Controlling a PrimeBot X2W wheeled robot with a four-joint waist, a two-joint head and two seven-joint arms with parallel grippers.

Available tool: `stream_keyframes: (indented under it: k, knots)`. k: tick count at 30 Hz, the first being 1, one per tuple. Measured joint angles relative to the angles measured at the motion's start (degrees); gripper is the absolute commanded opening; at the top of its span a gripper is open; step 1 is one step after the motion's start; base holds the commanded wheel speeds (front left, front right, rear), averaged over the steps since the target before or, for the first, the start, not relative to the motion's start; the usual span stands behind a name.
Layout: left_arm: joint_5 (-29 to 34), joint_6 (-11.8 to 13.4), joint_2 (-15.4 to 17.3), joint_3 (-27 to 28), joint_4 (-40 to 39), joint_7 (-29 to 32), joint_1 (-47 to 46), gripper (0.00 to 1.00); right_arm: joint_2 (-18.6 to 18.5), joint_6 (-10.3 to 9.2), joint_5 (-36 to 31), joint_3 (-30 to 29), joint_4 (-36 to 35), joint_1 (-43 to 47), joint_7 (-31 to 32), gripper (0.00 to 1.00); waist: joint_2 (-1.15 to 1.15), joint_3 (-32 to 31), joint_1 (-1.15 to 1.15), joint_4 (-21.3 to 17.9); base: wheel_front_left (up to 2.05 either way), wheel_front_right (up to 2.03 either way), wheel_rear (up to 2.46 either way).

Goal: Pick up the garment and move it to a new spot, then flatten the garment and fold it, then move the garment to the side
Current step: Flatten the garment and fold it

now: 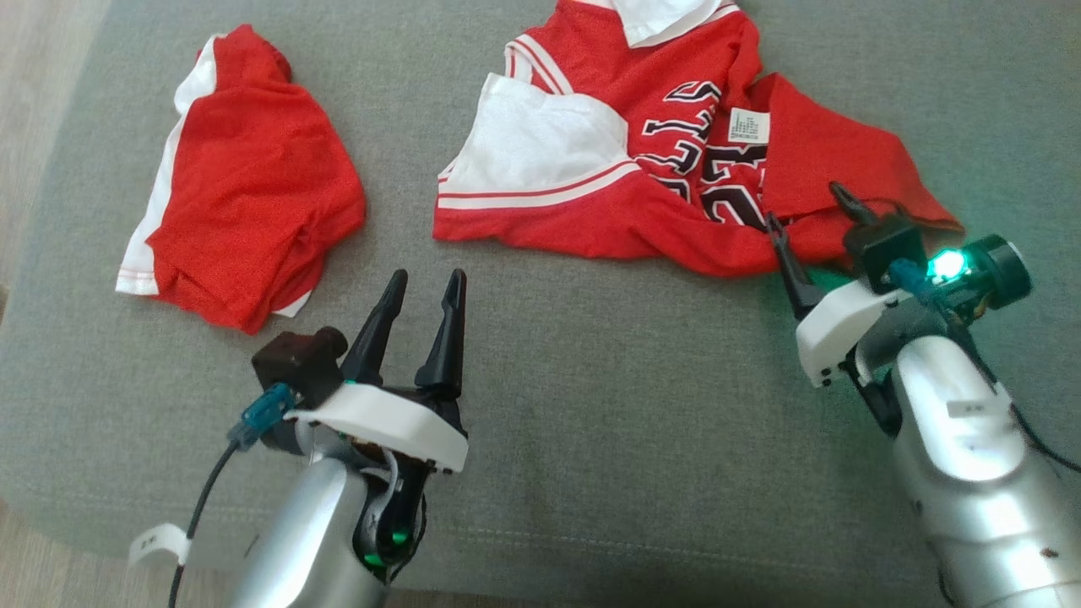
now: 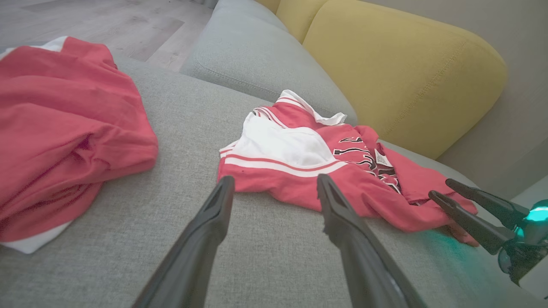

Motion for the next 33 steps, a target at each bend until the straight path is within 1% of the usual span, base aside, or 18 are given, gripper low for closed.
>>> stream_keyframes:
  k: [3,12,13,14,15,22,26,29,33]
  knots:
    - [0.00,0.00,-0.01,0.01,-0.02,-0.01,-0.74,1.00,-0.58,0.00,0.01,0.01,2.63,-1.80,0.01,1.00,0.00,0.60,0.00,0.43,0.00,0.00,0.00]
    - [0.00,-0.25,-0.01,0.02,-0.12,0.00,-1.05,1.00,-0.64,0.00,0.00,-1.20,9.15,-5.10,-0.02,1.00,0.00,2.22,0.00,0.92,0.00,0.00,0.00]
    - [0.00,-0.25,-0.01,0.02,-0.12,0.00,-1.05,1.00,-0.64,0.00,0.00,-1.20,9.15,-5.10,-0.02,0.76,0.00,2.22,0.00,0.92,0.00,0.00,0.00]
    - [0.01,-0.25,-0.01,0.02,-0.12,-0.01,-1.16,1.00,-0.63,0.00,0.00,-1.51,9.82,-5.42,-0.02,0.25,0.00,2.36,0.00,0.94,0.00,0.00,0.00]
    - [0.01,-0.25,-0.01,0.04,-0.12,-0.01,-1.41,1.00,-0.57,0.00,0.00,-2.10,10.83,-6.05,-0.04,0.00,0.00,2.61,0.00,0.93,0.00,0.00,0.00]
    - [0.01,-0.25,-0.01,0.03,0.11,0.00,-1.80,1.00,-0.44,0.00,0.01,-3.47,12.55,-7.65,-1.22,0.00,0.00,2.49,0.00,0.74,0.00,0.00,0.00]
    - [0.01,-0.24,-0.02,0.03,0.20,0.00,-1.80,1.00,-0.44,0.00,1.19,-4.63,12.70,-8.41,-1.65,0.00,0.00,2.01,0.00,0.66,0.00,0.00,0.00]
    - [0.01,-0.24,-0.01,0.03,0.19,-0.01,-1.80,1.00,-0.42,0.00,3.18,-5.60,12.22,-9.01,-1.60,0.00,0.00,1.73,0.00,0.64,0.00,0.00,0.00]
    - [0.00,-0.23,-0.02,-0.01,0.11,-0.01,-1.80,1.00,-0.55,0.00,7.76,-7.38,10.54,-10.34,-0.11,0.00,0.00,1.86,0.00,0.79,0.00,0.00,0.00]
